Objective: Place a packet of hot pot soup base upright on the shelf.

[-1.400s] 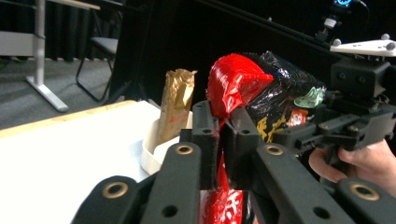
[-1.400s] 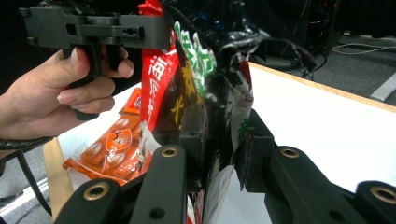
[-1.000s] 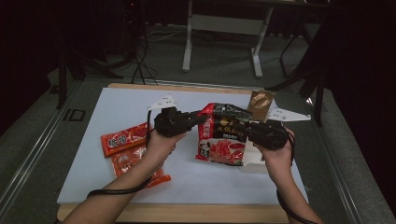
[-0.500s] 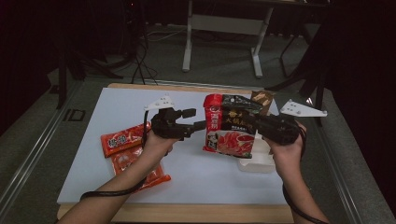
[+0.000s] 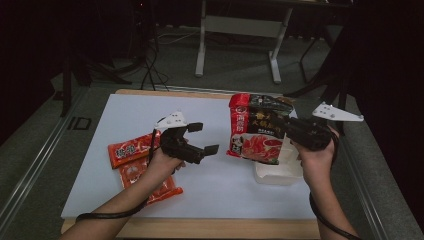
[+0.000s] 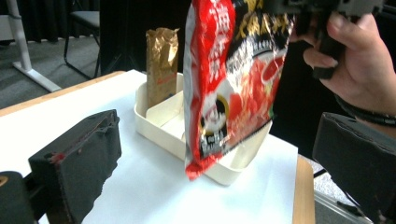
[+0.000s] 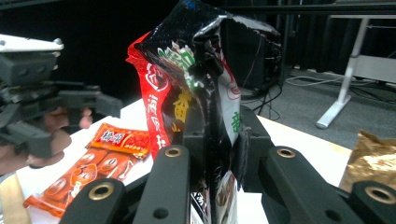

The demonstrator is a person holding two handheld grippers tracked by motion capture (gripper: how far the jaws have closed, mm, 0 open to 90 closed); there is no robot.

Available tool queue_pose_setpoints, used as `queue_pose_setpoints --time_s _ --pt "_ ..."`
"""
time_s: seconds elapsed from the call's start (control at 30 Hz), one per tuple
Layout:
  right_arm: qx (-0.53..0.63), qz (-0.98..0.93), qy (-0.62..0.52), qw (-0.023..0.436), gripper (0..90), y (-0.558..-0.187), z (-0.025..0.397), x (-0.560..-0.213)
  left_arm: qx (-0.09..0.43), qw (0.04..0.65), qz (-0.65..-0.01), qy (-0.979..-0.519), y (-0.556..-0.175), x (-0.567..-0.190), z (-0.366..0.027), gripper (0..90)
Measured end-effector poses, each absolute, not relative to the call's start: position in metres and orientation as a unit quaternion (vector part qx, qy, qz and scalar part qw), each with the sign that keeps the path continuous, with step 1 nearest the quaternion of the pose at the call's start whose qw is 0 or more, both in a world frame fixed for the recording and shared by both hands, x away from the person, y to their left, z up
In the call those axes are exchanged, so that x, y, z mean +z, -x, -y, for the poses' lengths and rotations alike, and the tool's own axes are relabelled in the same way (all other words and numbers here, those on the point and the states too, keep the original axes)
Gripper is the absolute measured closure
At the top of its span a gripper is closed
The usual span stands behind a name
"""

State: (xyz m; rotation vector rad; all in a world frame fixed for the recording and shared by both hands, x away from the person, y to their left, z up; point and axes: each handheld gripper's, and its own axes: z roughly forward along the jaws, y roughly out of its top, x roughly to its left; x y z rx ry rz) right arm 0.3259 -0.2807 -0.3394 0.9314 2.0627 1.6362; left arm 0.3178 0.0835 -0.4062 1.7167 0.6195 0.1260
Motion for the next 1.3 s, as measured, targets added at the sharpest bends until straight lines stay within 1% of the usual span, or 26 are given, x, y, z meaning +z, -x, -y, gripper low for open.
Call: queue_pose_setpoints --time_s 0.13,0.43,0.6,0.73,0.83,1.1,1.3 --pt "0.575 -0.724 -0.333 0.185 77.2 -0.329 0.288 -0.337 0.062 0.601 -0.267 -0.751 -0.311 -0.412 -0.087 1.3" --pt "0.569 -0.713 -0.352 0.209 77.0 -0.342 0.306 -0.335 0.057 0.585 -0.267 -0.764 -0.296 -0.429 -0.094 1.3" --pt "0.560 -0.707 -0.365 0.231 76.9 -0.353 0.321 -0.337 0.062 0.577 -0.273 -0.767 -0.284 -0.444 -0.103 1.3" --pt "0.553 -0.701 -0.380 0.241 76.9 -0.362 0.330 -0.342 0.065 0.566 -0.273 -0.775 -0.276 -0.454 -0.107 1.3" --pt "0.545 -0.698 -0.392 0.247 76.8 -0.368 0.336 -0.348 0.057 0.563 -0.278 -0.776 -0.271 -0.460 -0.109 1.3" --pt "0.535 -0.687 -0.419 0.256 76.8 -0.386 0.350 -0.365 0.059 0.559 -0.286 -0.776 -0.255 -0.471 -0.117 1.3" --pt "0.538 -0.689 -0.411 0.260 76.8 -0.398 0.354 -0.378 0.064 0.554 -0.288 -0.778 -0.248 -0.478 -0.118 1.3"
